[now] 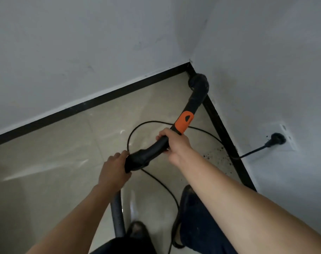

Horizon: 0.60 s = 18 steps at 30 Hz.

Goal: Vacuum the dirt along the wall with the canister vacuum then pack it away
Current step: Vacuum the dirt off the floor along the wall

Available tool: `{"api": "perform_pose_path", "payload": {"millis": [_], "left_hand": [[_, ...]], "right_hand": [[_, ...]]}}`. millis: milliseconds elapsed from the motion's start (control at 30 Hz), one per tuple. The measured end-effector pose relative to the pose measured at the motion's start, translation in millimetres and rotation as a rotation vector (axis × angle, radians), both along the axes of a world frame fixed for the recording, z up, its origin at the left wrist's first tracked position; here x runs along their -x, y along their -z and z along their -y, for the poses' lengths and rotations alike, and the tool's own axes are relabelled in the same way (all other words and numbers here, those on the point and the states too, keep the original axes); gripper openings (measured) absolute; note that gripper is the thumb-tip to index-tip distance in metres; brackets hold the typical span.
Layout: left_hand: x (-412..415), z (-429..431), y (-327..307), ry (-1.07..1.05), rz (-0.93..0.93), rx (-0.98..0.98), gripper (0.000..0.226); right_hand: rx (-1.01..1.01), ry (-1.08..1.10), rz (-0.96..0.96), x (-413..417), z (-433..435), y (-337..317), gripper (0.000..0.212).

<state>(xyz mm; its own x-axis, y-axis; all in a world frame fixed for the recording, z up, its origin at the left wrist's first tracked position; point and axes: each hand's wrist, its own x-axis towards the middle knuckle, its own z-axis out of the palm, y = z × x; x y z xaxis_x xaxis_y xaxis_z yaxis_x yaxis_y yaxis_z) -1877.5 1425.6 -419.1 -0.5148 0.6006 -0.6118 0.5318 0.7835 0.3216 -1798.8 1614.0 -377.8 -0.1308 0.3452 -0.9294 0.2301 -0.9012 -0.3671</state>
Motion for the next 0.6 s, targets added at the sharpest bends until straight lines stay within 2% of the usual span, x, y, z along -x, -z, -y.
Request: {"api": "perform_pose_path", "payload": {"millis": [133, 200, 233, 300, 433, 600], "left_hand": [[-13.7, 9.6, -61.0, -0.090, 0.091, 0.197, 0.035], [-14.8, 9.9, -89.0, -0.182, 0.090, 0.198, 0.021], [-12.2, 7.7, -101.6, -0.235, 0.092, 0.180, 0.019], [-1.9, -3.5, -127.3, -0.358, 0.110, 0.111, 0.031], [31.1, -34.8, -175.6, -0.651, 0.220, -0.072, 0.040], [59.6, -80.7, -215.2, -0.897, 0.456, -0.285, 0.050]], "right_hand": [[-0.170, -0.089, 0.047, -6.8, -16.6, -48.2, 0.019], [-0.229, -0.177, 0.076, -10.3, -21.9, -69.6, 0.017], [-0.260, -0.229, 0.100, -12.5, -24.2, -77.7, 0.015], [-0.332, -0.348, 0.152, -18.1, -27.8, -89.8, 0.013], [-0.483, -0.628, 0.178, -35.1, -22.0, -101.7, 0.024], [-0.508, -0.718, 0.126, -33.2, 18.7, -121.2, 0.025]]}}
